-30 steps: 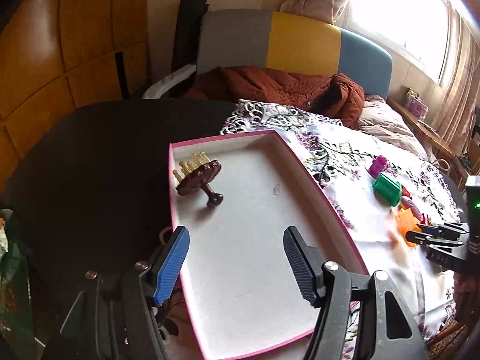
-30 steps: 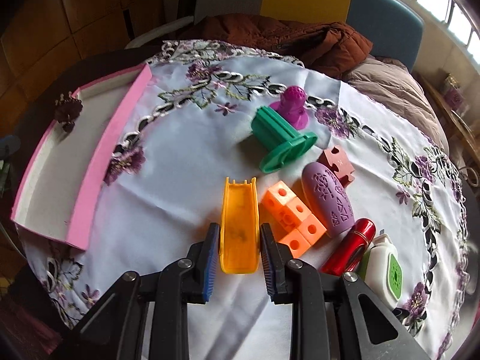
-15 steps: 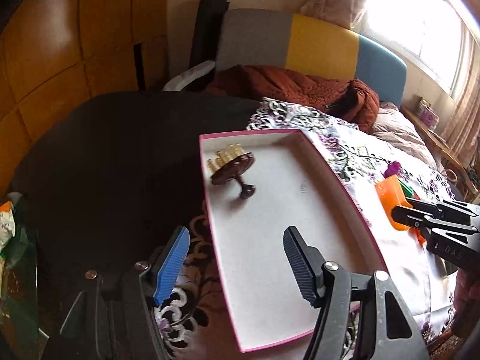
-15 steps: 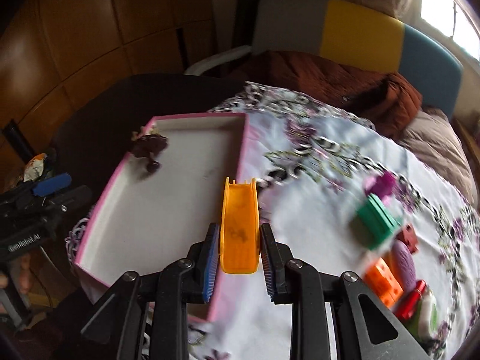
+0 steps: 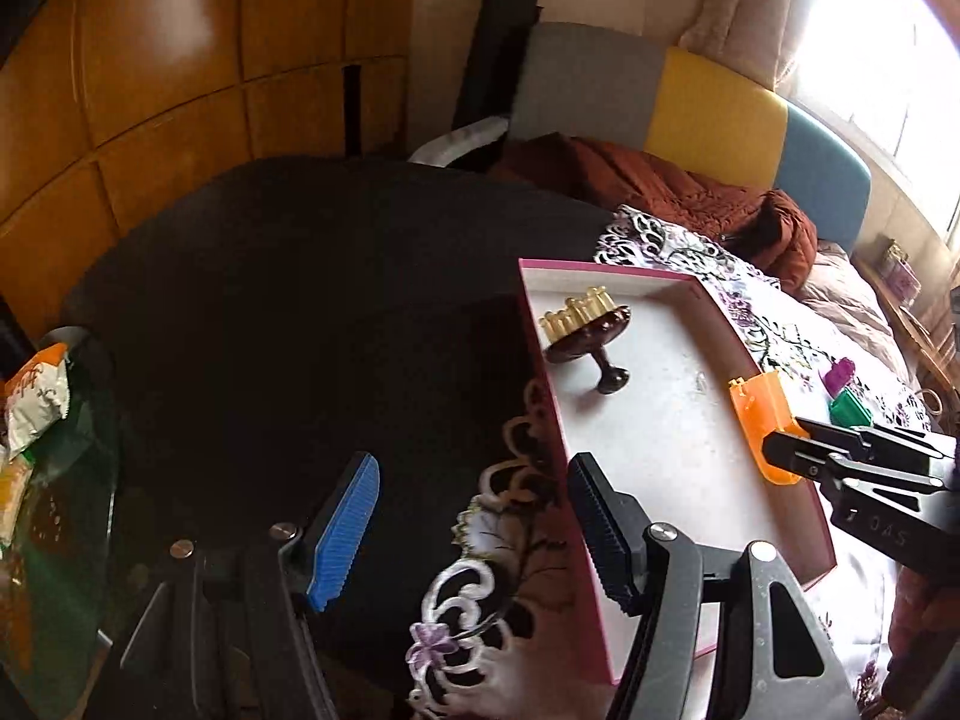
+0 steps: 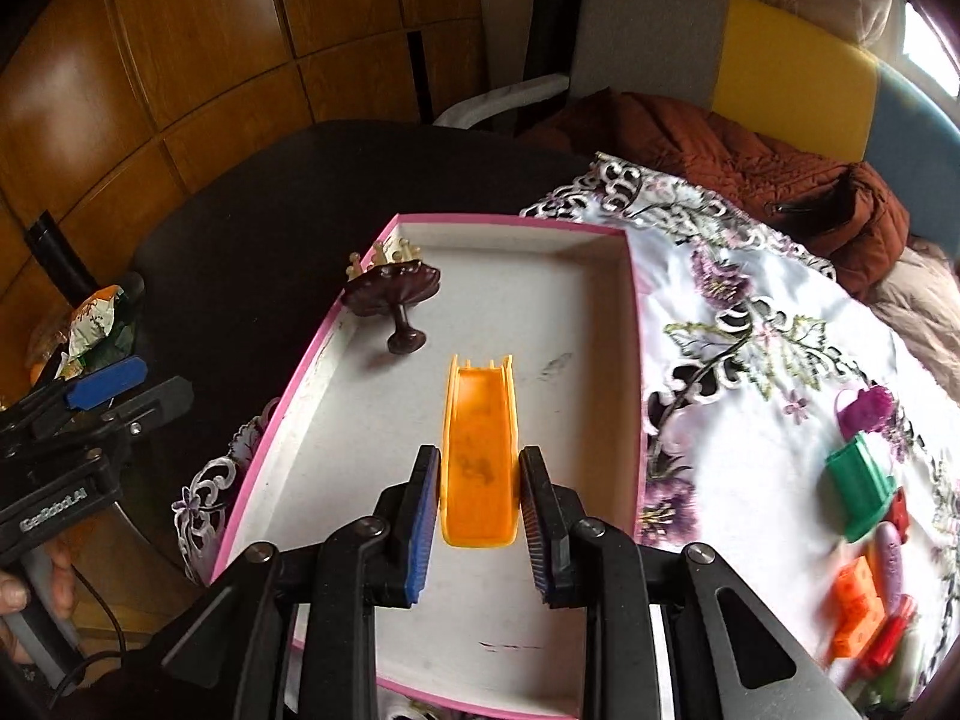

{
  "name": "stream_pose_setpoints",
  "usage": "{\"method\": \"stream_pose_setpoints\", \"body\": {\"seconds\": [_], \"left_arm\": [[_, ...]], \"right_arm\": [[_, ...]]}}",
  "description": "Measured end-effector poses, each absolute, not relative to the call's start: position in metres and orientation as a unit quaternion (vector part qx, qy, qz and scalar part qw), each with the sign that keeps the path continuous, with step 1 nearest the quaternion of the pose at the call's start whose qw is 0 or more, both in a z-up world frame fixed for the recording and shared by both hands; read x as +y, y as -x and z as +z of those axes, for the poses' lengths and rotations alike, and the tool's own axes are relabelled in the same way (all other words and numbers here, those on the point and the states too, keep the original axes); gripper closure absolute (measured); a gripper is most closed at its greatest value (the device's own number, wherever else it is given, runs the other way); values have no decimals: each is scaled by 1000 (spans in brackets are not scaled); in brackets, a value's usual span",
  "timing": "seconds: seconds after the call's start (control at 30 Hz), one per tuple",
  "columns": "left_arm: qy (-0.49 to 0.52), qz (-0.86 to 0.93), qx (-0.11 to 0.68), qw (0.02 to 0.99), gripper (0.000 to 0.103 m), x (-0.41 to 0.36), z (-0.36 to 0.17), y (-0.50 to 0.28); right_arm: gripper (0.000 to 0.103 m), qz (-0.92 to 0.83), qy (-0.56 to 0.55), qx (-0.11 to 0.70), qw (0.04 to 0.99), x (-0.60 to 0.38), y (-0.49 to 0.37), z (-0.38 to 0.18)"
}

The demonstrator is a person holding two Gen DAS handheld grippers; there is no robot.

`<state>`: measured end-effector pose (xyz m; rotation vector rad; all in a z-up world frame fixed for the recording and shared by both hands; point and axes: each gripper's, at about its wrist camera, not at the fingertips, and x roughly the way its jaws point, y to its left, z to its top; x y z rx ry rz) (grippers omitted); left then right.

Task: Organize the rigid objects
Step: 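Carry the orange chute into the tray with the right gripper and open it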

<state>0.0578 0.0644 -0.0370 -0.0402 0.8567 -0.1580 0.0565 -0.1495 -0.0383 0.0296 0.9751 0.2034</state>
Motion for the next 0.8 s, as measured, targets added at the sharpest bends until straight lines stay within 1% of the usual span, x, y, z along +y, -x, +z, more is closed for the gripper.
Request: {"method": "stream_pose_setpoints", "body": {"seconds": [0.37, 0.8], "left_arm": [[9, -79, 407, 910, 37, 64, -31, -53], [9, -81, 412, 908, 37, 66, -33, -50]], "right_arm": [[76, 134, -6, 494, 859, -112, -79, -56], [76, 133, -5, 510, 850, -83, -101, -67]]}}
